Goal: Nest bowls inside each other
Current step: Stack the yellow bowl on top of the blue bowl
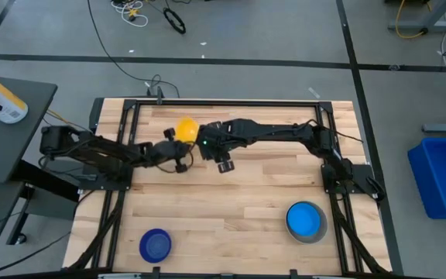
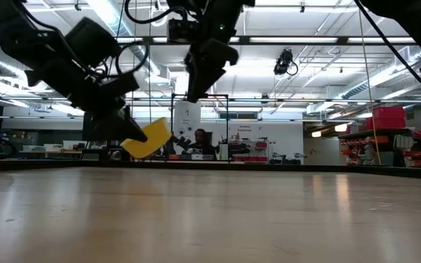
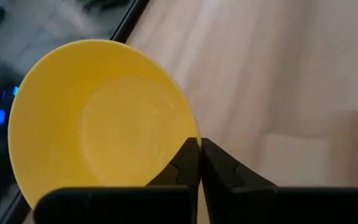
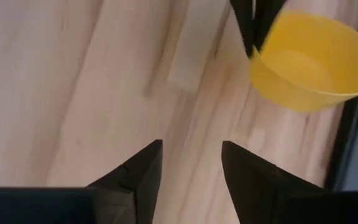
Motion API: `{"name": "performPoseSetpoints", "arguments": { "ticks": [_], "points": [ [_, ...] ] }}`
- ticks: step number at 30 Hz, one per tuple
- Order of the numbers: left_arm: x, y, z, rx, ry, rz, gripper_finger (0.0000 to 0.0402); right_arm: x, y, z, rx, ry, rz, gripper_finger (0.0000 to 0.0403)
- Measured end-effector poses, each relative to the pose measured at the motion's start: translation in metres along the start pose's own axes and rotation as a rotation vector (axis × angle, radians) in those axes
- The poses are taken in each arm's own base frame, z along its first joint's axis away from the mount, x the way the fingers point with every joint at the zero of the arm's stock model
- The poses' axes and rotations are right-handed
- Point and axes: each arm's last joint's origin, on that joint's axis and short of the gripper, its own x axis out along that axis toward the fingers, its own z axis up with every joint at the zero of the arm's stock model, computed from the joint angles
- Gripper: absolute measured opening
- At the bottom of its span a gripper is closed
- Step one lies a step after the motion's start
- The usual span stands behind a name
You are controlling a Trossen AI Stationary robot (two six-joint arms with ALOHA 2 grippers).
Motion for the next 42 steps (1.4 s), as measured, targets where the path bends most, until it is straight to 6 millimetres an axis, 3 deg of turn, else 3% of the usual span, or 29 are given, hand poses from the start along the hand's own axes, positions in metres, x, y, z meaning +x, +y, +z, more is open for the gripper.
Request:
{"name": "performPoseSetpoints", "arguments": {
  "ticks": [10, 15, 21, 28, 42],
  "points": [
    [-0.013, -0.032, 0.040, 0.054, -0.178, -0.287, 0.0006, -0.002, 0.020, 0.004, -0.030, 0.092, -0.080, 0.0204],
    [0.005, -0.046, 0.043, 0.102, -0.114, -0.295, 0.0006, -0.005, 0.036, 0.012, -0.077, 0.080, -0.092, 0.0198],
    [0.031, -0.063, 0.051, 0.142, -0.060, -0.287, 0.0006, 0.000, 0.044, 0.007, -0.070, 0.129, -0.055, 0.0192],
    [0.034, -0.071, 0.063, 0.195, -0.069, -0.260, 0.0006, 0.021, 0.054, -0.006, -0.052, 0.189, 0.015, 0.0190],
    [0.019, -0.089, 0.065, 0.240, -0.098, -0.260, 0.0006, 0.027, 0.039, -0.013, -0.022, 0.193, 0.011, 0.0172]
  ]
}}
